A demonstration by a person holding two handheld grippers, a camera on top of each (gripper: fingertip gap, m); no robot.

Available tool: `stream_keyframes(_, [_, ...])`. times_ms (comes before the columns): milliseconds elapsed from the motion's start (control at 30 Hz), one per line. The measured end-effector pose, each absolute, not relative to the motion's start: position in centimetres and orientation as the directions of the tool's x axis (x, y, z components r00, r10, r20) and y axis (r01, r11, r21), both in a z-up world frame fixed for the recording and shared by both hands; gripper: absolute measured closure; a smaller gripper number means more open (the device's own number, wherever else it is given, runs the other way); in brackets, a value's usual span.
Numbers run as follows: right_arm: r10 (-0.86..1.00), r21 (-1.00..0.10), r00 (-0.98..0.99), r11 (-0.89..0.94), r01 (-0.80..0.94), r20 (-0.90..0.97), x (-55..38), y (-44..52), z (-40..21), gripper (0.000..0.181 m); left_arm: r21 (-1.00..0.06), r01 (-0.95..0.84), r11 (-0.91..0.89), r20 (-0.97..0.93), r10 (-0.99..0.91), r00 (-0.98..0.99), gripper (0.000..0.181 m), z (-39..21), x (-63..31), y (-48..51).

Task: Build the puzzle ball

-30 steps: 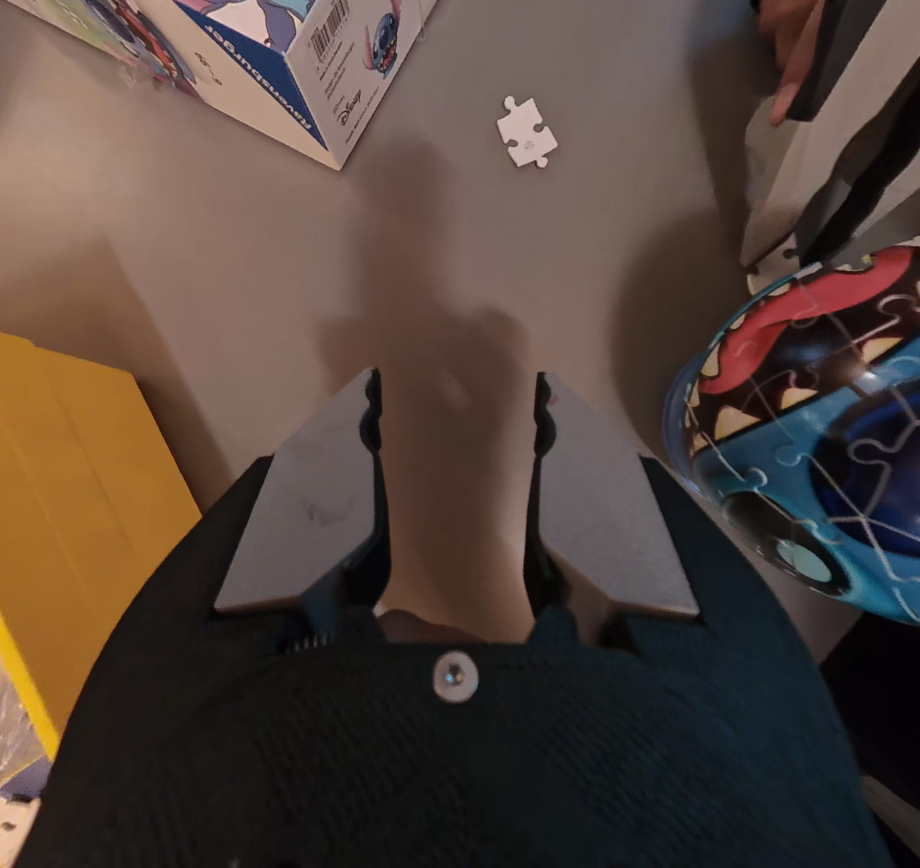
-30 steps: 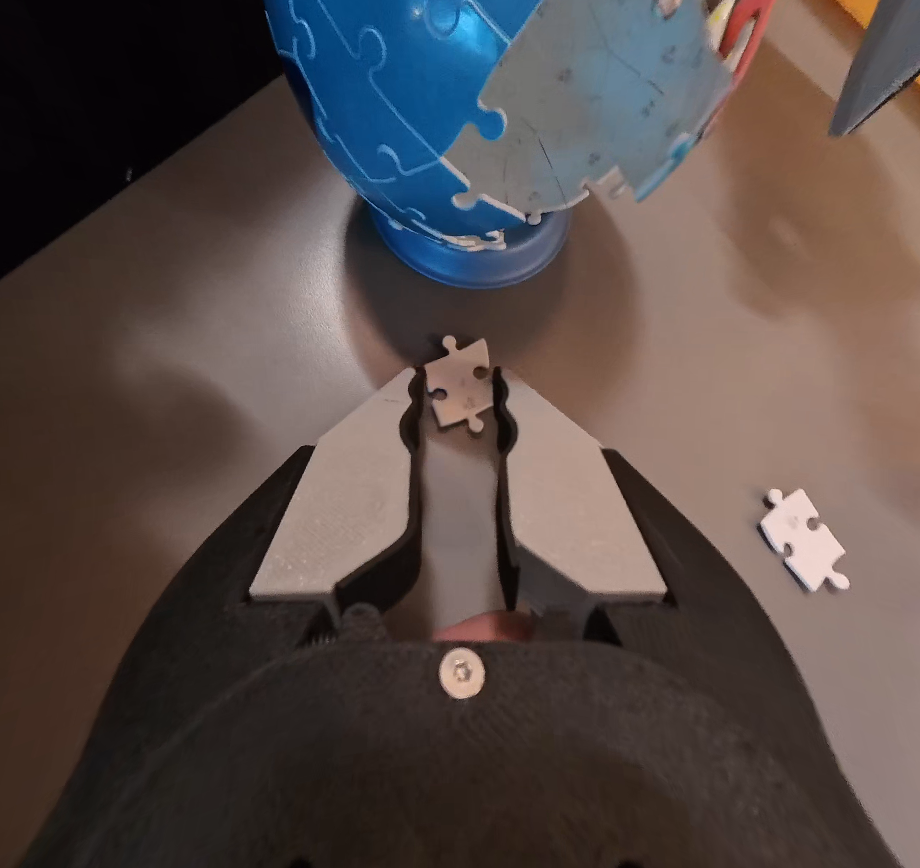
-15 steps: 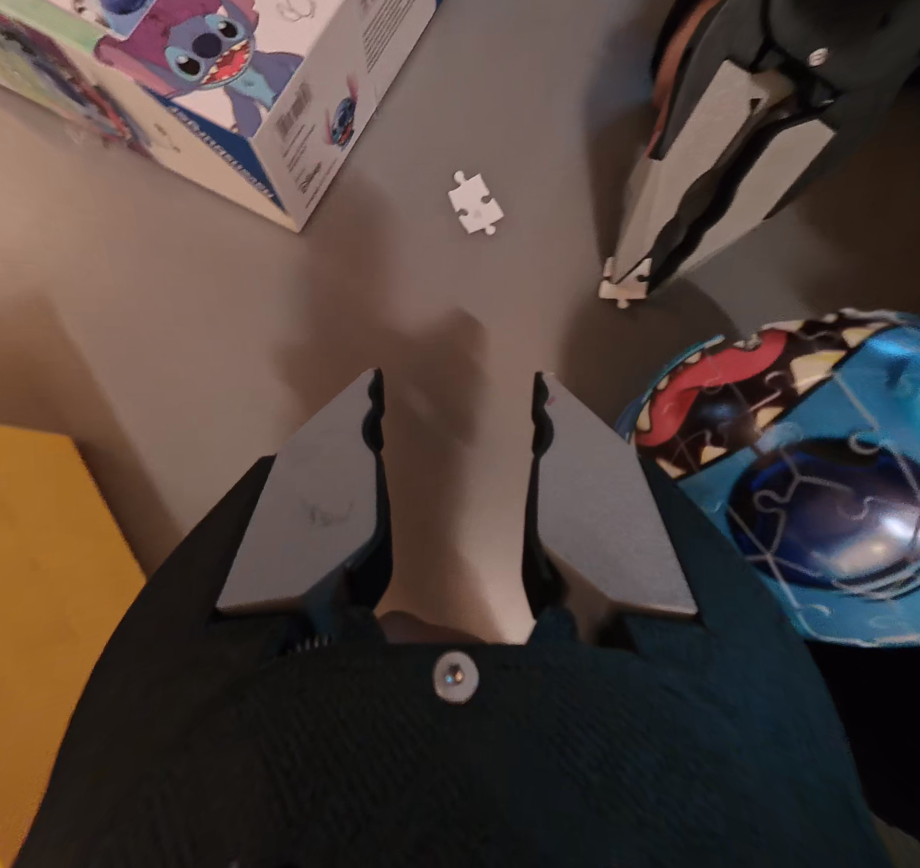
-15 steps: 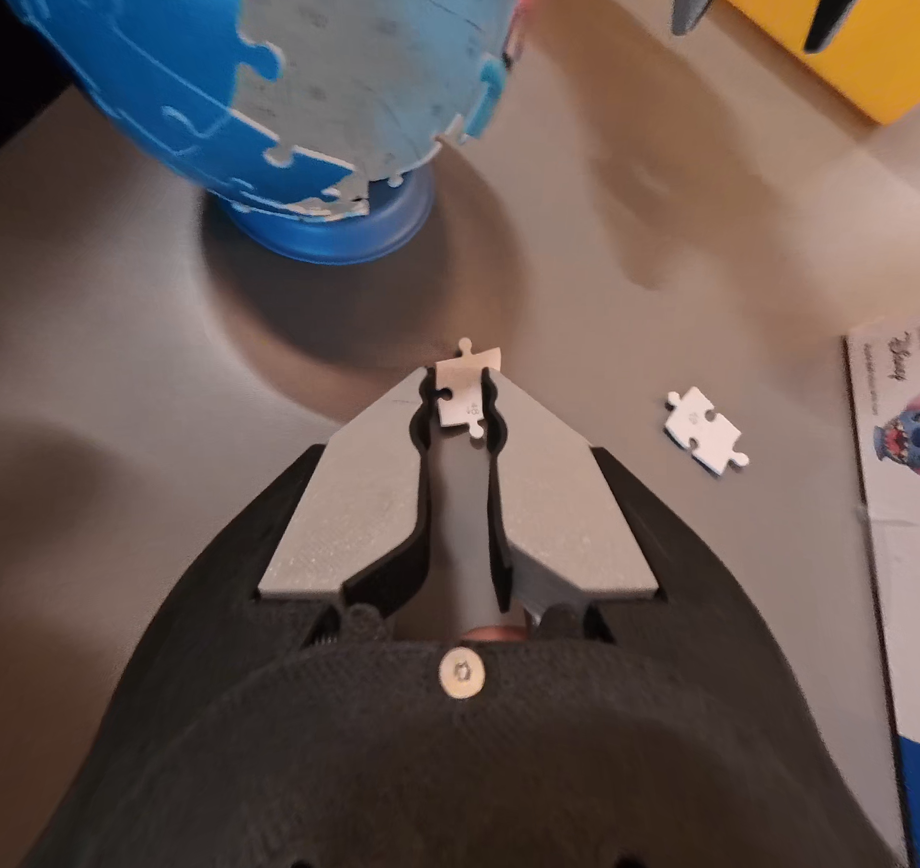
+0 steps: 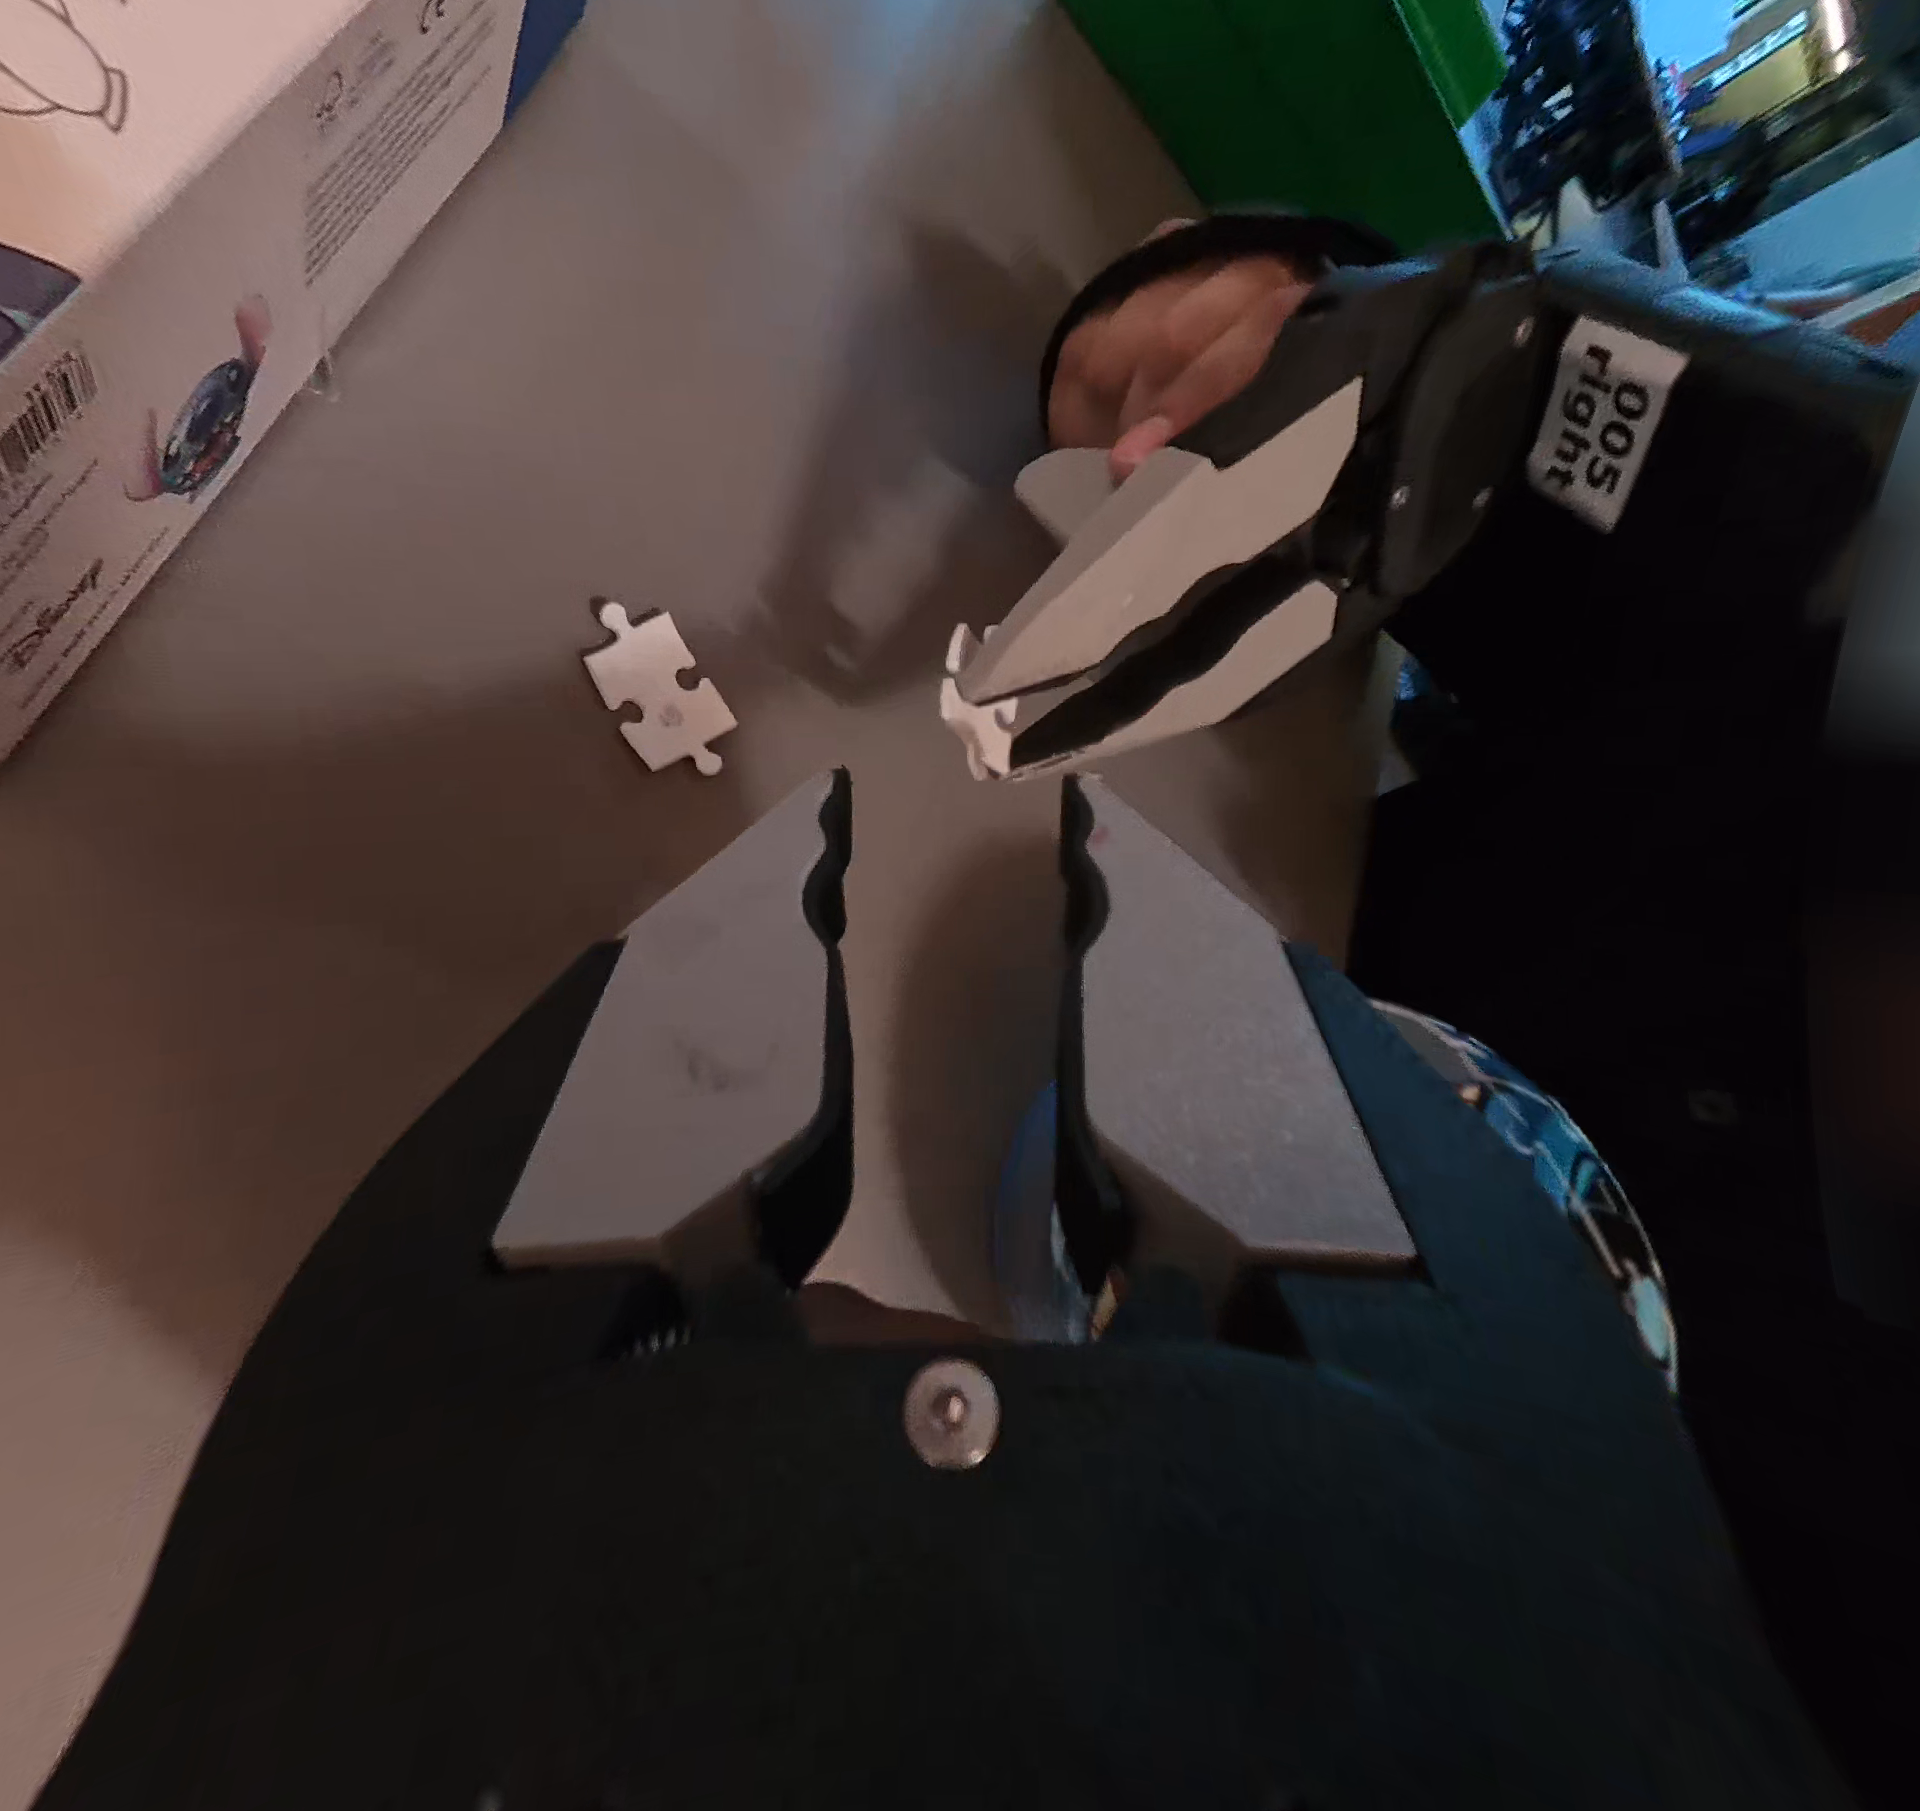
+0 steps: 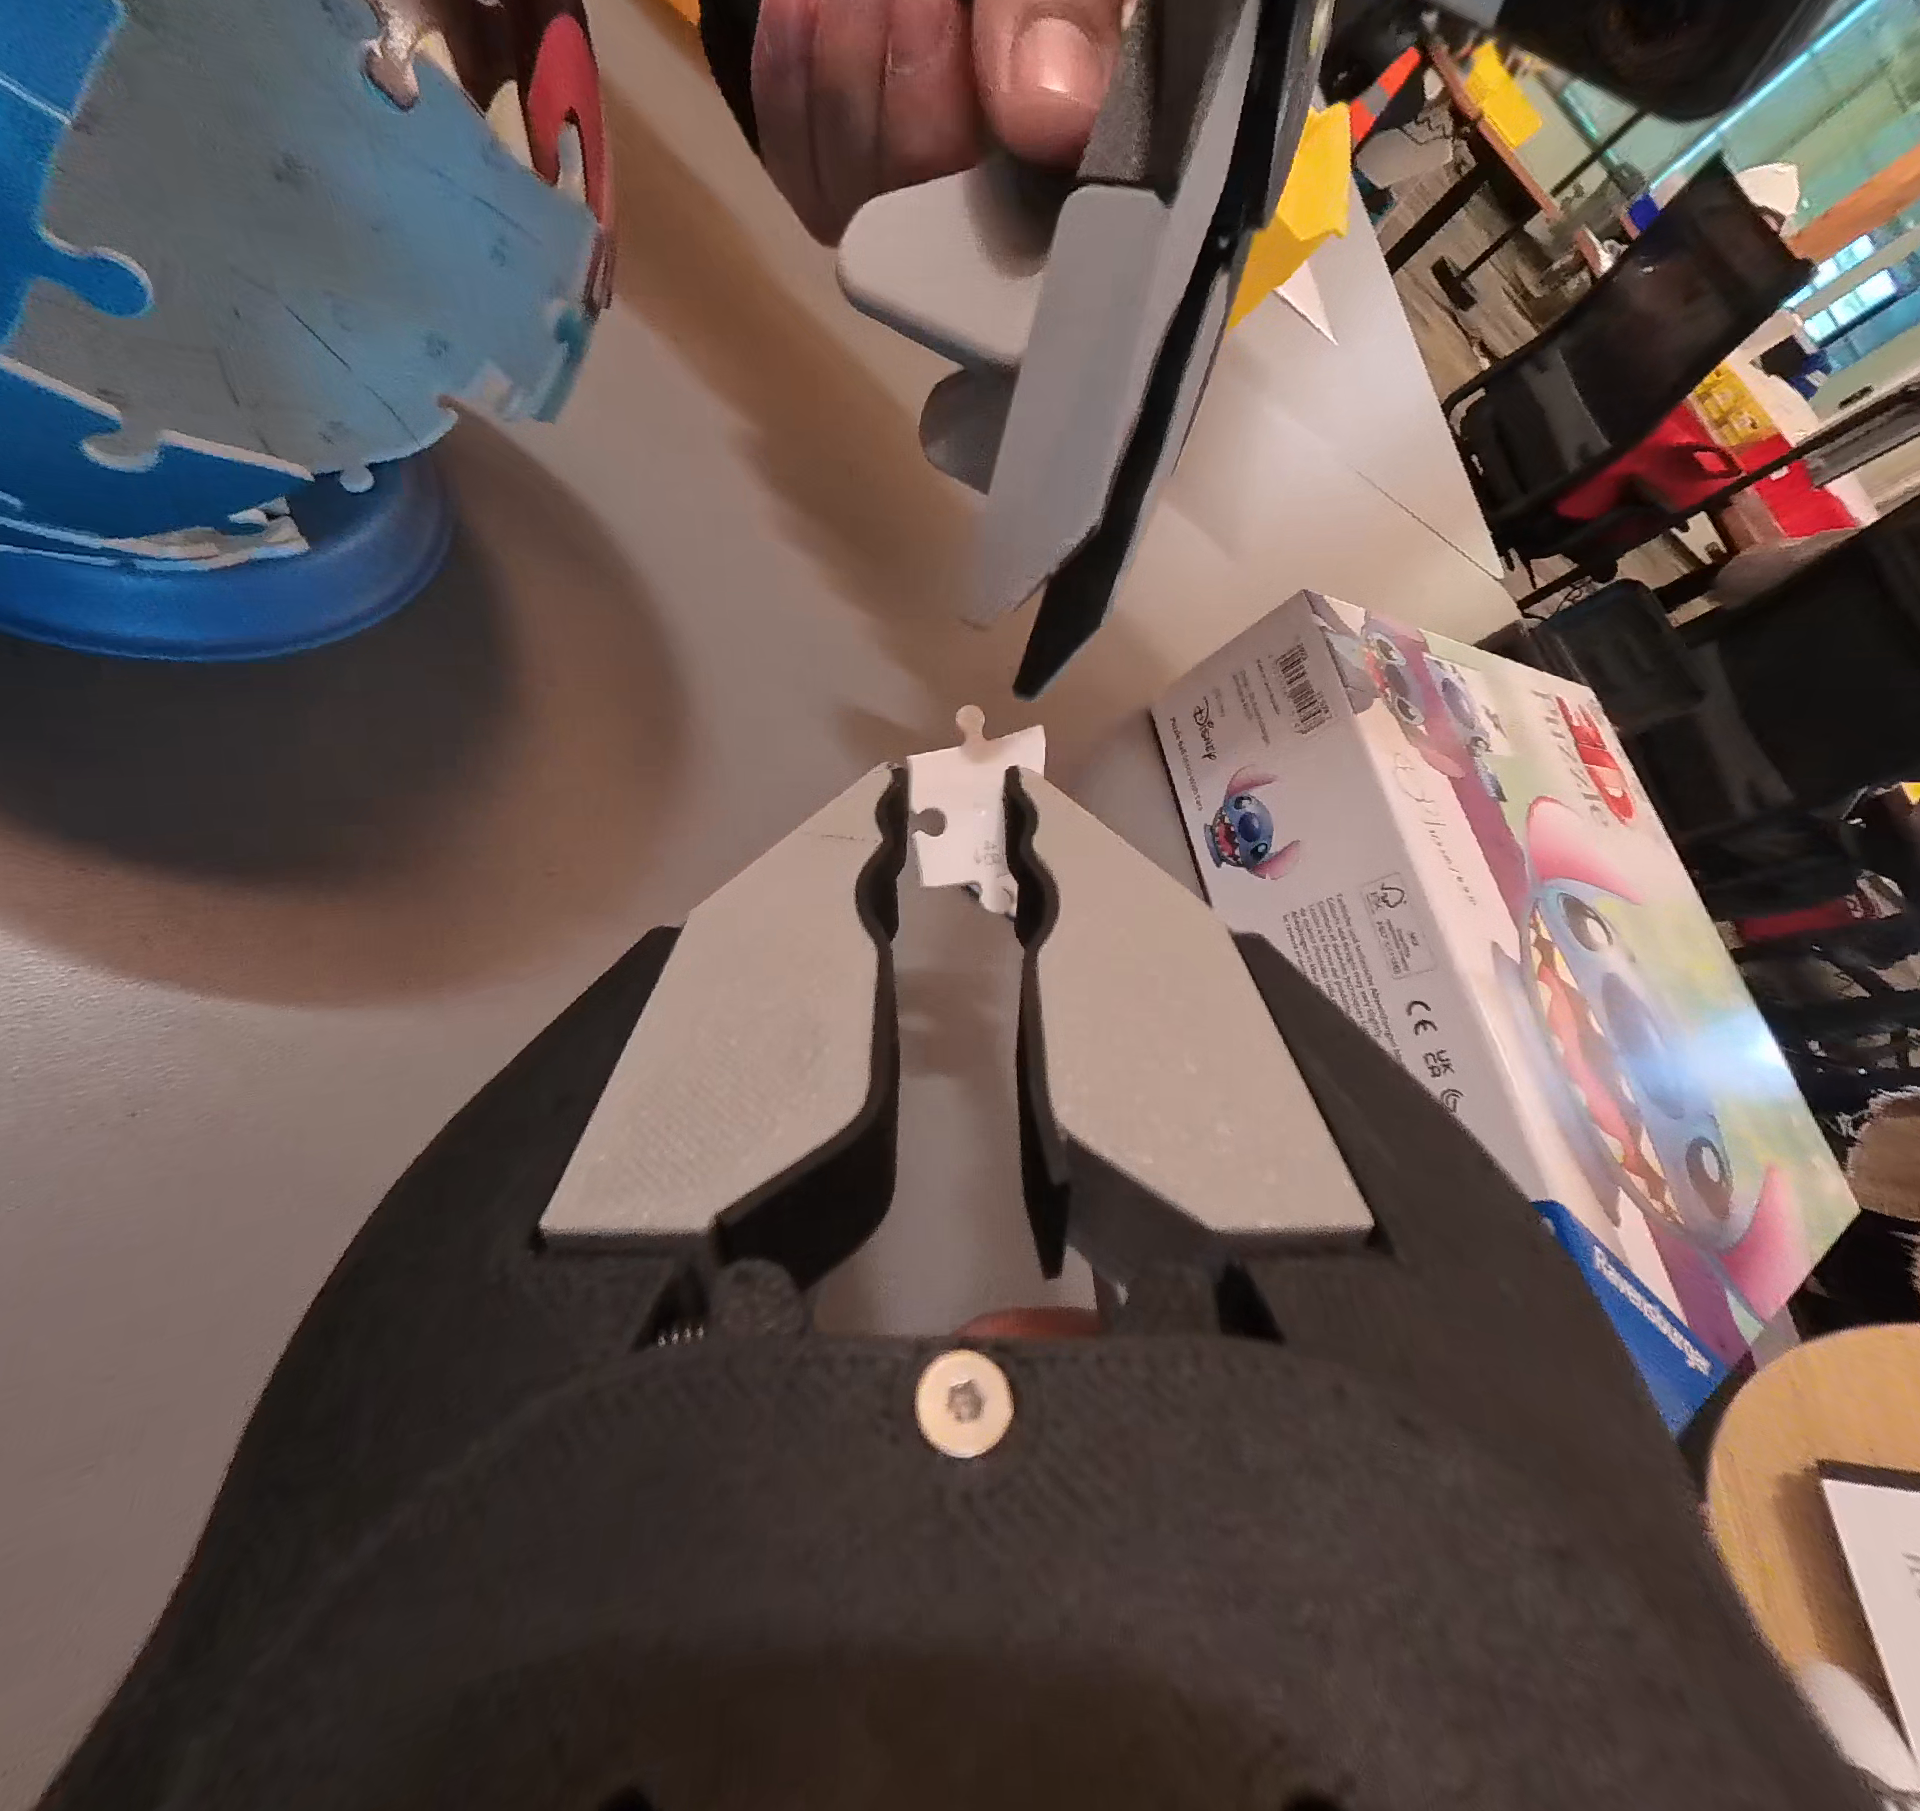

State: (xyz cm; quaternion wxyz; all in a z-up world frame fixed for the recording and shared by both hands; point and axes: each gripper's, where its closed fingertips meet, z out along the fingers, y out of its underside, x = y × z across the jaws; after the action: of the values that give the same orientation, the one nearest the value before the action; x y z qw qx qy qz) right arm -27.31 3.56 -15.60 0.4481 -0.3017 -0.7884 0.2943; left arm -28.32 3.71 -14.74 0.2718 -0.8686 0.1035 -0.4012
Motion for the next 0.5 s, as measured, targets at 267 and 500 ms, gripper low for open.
stream_keyframes(267, [0.771, -0.777, -0.409, 0.597, 0.198, 0.488, -27.4, 3.7, -15.2, 0.174, -0.560, 0.053, -0.827, 0.662, -0.408, 0.629, 0.176, -15.4, -26.9, 4.8])
stream_keyframes(500, [0.843, -0.868, -0.415, 0.453, 0.204, 0.342, -26.9, 4.1, -14.2, 0.169, -0.627, 0.029, -0.778, 0.584, -0.446, 0.678, 0.181, -15.0, -28.0, 4.7])
